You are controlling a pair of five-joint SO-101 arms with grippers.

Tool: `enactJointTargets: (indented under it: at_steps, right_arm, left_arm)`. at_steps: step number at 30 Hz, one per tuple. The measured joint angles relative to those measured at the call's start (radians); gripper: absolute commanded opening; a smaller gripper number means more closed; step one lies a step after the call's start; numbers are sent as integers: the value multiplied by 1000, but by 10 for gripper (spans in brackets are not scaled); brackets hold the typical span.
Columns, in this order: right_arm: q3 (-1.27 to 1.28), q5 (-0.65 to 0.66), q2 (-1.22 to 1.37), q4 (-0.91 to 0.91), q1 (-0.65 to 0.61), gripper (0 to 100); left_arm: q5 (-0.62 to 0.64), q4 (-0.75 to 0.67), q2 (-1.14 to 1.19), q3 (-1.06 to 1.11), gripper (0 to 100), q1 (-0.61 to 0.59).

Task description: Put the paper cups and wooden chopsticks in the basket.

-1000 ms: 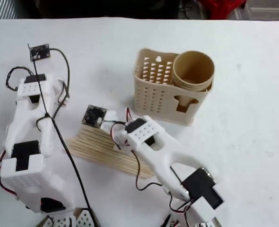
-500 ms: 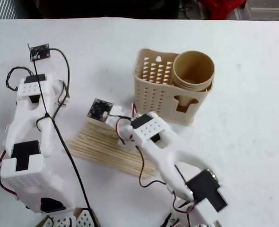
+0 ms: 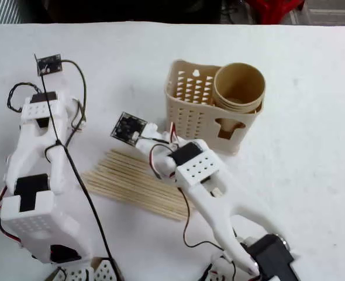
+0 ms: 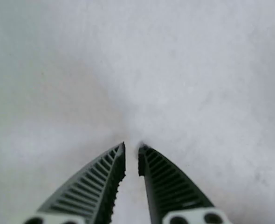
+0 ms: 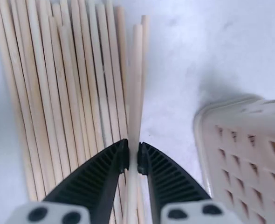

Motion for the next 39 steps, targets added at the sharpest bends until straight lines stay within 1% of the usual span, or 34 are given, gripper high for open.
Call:
enactJointTargets:
  at_steps: [9,12,19,30,34,39]
  right_arm:
    - [-21,-3,-166,74,2,16]
    - [-97,-9,-201,124,2,16]
    - [-307,-78,-209,242,2,16]
    - [-663,-239,-216,247,2,16]
    - [-750,-249,-216,245,5,16]
    - [-795,-250,-216,138,23,16]
  left_arm:
    - [0,0,0,0,72,0]
    - [0,0,0,0,72,0]
    - [0,0,0,0,72,0]
    - [0,0,0,0,72,0]
    - [0,0,0,0,72,0]
    - [0,0,0,0,72,0]
